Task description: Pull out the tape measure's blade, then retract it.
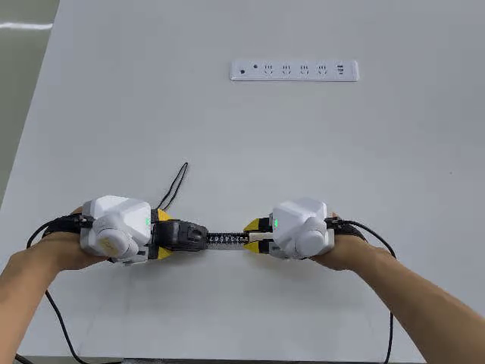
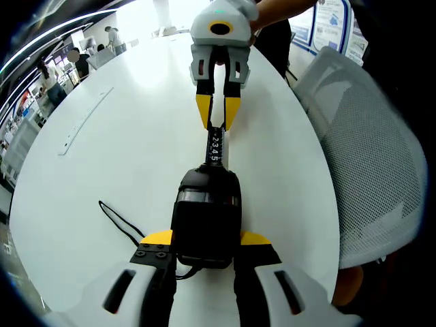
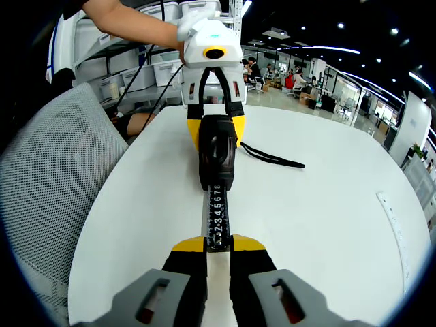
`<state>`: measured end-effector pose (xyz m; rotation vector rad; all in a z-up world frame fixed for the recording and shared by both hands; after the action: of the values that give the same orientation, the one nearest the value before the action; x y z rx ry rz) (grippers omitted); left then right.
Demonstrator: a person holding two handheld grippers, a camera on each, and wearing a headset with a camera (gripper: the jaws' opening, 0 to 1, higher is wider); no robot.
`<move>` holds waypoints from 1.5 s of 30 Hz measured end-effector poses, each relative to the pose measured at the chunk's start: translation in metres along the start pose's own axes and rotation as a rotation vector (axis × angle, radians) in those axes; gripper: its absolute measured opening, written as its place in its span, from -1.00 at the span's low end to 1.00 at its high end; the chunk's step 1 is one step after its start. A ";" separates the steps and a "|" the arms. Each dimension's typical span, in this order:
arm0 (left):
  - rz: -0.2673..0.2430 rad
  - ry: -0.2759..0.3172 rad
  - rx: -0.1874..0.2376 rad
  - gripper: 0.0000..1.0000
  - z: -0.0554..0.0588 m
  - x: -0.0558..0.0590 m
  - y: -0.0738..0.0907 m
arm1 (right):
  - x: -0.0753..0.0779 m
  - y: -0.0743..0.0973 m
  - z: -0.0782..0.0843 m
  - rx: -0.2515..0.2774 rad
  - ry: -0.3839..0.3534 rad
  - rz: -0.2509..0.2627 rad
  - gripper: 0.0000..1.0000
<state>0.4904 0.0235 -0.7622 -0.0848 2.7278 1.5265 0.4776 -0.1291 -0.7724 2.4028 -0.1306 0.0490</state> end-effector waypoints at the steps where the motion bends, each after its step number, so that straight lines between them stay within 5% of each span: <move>1: 0.000 -0.001 -0.001 -0.44 0.000 0.000 0.000 | 0.000 0.000 0.000 -0.001 -0.001 -0.001 -0.83; 45: 0.004 -0.008 -0.010 -0.44 0.000 0.001 0.000 | -0.001 0.013 0.010 -0.010 -0.003 -0.001 -0.83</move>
<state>0.4895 0.0233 -0.7618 -0.0734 2.7158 1.5376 0.4749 -0.1456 -0.7712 2.3928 -0.1304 0.0445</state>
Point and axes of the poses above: the centre of the closed fingertips' face, and the gripper's own axes: y roughly backward along the fingers, x roughly to its right, z roughly out of its underside, the point moved 3 cm from there along y, roughly backward along the fingers, and after that the axes turned 2 degrees about y, right-handed, at the moved point
